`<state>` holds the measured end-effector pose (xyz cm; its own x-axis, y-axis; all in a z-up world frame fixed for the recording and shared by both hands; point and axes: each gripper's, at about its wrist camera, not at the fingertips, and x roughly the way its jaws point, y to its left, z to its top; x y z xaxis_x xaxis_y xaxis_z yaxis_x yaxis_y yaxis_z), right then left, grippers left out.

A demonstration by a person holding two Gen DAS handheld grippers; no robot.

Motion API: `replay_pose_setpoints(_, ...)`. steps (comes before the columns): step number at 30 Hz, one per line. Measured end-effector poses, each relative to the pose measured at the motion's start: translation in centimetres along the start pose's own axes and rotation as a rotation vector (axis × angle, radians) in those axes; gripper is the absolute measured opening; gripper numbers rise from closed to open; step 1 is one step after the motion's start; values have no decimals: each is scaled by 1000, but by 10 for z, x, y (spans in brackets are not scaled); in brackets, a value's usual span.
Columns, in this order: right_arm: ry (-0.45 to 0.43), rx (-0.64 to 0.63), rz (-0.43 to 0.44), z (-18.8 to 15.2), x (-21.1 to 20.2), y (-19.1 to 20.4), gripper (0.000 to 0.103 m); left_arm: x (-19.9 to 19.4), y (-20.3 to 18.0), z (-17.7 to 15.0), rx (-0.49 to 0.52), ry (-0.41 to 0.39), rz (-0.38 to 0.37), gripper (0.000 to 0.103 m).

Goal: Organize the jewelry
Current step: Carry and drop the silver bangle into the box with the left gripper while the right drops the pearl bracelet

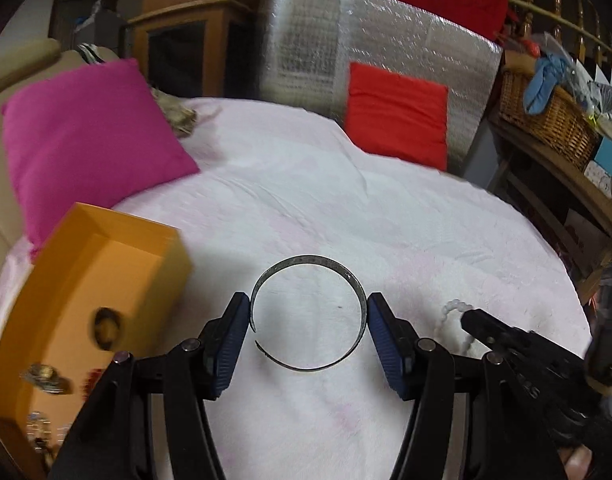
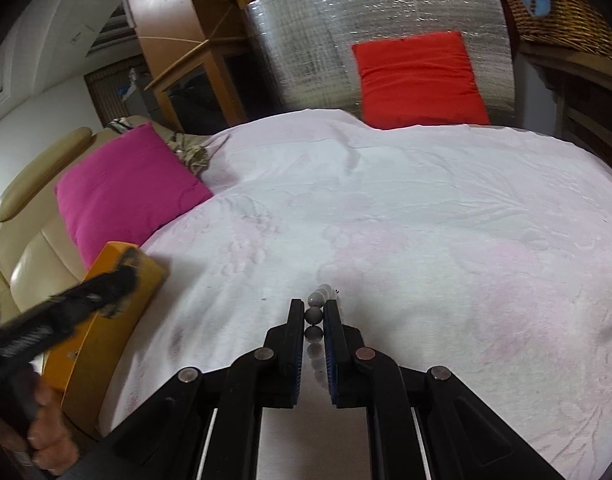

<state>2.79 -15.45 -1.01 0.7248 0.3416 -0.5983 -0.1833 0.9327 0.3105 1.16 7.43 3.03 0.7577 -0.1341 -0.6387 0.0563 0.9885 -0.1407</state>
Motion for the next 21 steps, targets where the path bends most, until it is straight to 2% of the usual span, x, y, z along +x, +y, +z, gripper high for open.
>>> replay_pose_setpoints(5, 10, -26, 70, 8, 4, 42, 11, -42, 45, 9, -41, -25, 36, 61)
replay_pose_setpoints(12, 44, -108, 208, 34, 25, 143, 11, -78, 135, 17, -116, -22, 122, 62)
replay_pose_setpoints(17, 91, -142, 321, 49, 57, 212, 11, -60, 199, 5, -181, 54, 200, 61)
replay_pose_setpoints(21, 161, -164, 365, 52, 98, 252, 11, -27, 232, -4, -202, 125, 238, 61)
